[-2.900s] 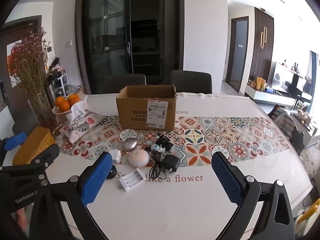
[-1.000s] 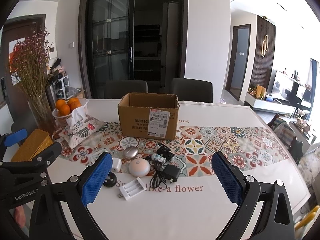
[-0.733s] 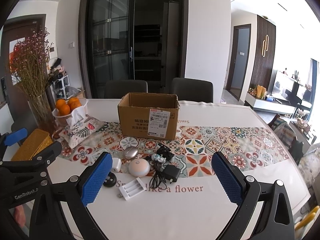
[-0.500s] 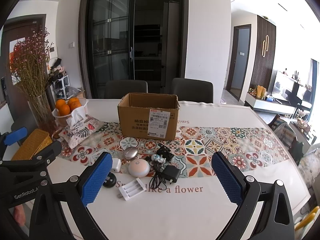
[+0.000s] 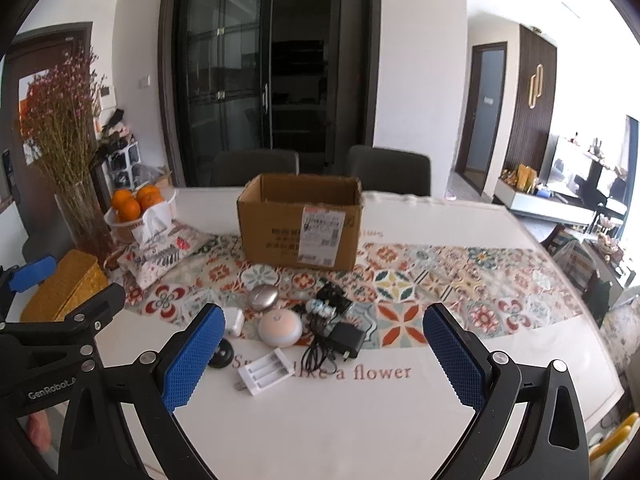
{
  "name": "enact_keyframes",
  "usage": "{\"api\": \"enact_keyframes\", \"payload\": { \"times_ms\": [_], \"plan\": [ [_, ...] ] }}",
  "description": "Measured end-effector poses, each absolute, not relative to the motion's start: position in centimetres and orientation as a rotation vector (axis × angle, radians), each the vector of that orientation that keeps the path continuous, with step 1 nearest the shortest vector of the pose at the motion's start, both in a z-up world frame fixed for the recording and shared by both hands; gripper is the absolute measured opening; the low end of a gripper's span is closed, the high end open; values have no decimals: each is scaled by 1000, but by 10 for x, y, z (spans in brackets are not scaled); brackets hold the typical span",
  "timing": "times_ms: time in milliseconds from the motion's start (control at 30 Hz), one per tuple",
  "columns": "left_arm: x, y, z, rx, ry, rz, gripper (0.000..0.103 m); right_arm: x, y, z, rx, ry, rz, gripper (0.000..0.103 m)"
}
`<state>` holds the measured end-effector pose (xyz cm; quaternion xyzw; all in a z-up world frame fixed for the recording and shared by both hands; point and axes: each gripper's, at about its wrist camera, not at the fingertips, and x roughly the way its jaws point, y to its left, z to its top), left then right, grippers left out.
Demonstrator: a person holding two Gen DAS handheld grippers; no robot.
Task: Organize rigid objects
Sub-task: 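Grasp the black round cable organizer with the left tool while the right tool grasps the white battery charger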
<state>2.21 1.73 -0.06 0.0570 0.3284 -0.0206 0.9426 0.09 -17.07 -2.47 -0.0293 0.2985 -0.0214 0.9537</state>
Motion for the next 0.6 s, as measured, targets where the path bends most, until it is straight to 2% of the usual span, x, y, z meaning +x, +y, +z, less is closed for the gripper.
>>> {"api": "enact_keyframes", "payload": {
  "times_ms": [600],
  "plan": [
    [35,41,-95,143,909,8,101,48,-131,-126,-234,802,179,100]
  ]
}}
